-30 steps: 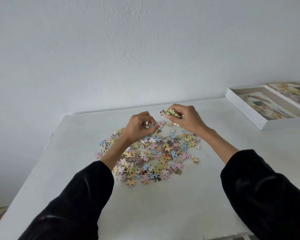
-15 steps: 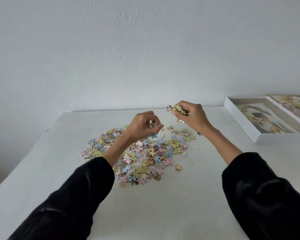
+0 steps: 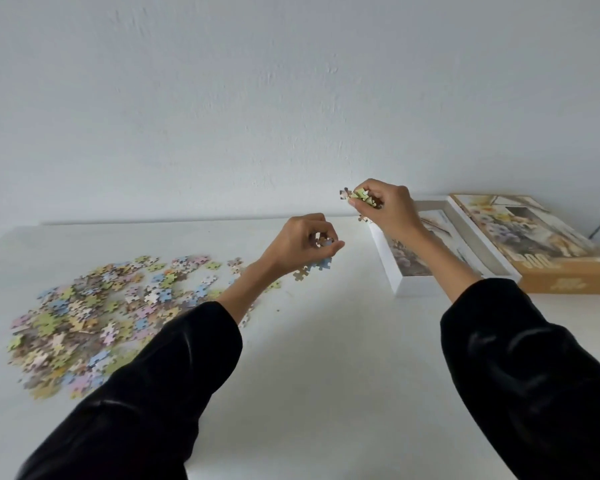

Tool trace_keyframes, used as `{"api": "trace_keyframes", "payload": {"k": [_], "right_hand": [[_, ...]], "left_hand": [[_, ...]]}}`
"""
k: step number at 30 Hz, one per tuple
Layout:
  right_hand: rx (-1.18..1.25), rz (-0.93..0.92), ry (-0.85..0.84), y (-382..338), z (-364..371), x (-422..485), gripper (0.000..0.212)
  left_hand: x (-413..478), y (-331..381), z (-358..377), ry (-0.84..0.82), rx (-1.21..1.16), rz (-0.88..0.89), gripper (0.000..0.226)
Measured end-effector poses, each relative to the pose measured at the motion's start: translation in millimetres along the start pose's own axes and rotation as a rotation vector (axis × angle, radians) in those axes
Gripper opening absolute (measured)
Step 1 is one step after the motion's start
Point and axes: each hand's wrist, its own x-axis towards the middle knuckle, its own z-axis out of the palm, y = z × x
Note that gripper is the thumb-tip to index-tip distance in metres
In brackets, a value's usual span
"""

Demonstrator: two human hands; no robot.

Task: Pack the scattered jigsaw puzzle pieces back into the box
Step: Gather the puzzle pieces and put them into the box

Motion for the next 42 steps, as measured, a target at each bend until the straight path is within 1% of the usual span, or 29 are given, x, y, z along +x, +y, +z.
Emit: {"api": "trace_keyframes", "payload": {"k": [4,9,13,17,21,22,25,27,32,35,37,39,42], "right_hand": [[-0.049,0.037,0.02,39,-32,2,0.02],[-0.113,0.064,0.025,90,-62,7,0.02],[-0.139,0.079,0.021,129,-71,14,0.022],[-0.152,0.107,-0.02,165,-71,24,0.023],[-0.176,0.152,-0.093,184,-63,35,0.02],[-0.186,0.153,-0.115,186,-61,37,0.018],[-0.157,0.158,-0.171,195,-54,40,0.012],[-0.13,0.167,-0.184,200,-50,40,0.012],[-0.09,0.167,-0.195,208,-45,38,0.011],[-0.085,0.163,-0.194,205,-45,37,0.012],[-0.08,0.162,-0.188,201,-46,37,0.011],[-0.074,0.171,-0.187,195,-48,38,0.01],[-0.076,0.172,-0.186,180,-52,41,0.013]], "left_hand": [[36,17,41,-0.037,-0.042,0.016,0.014],[80,34,89,-0.075,-0.051,0.092,0.013],[108,31,125,-0.151,-0.003,0.137,0.017],[132,25,153,-0.2,0.004,0.143,0.015],[149,12,175,-0.276,0.065,0.125,0.032],[150,11,177,-0.313,0.091,0.121,0.031],[149,11,180,-0.408,0.139,0.127,0.016],[147,11,180,-0.42,0.158,0.138,0.017],[147,9,178,-0.391,0.204,0.116,0.034],[145,8,176,-0.383,0.19,0.115,0.051],[143,8,173,-0.381,0.187,0.115,0.055],[142,10,166,-0.383,0.175,0.113,0.047],[139,15,152,-0.382,0.138,0.121,0.027]]}}
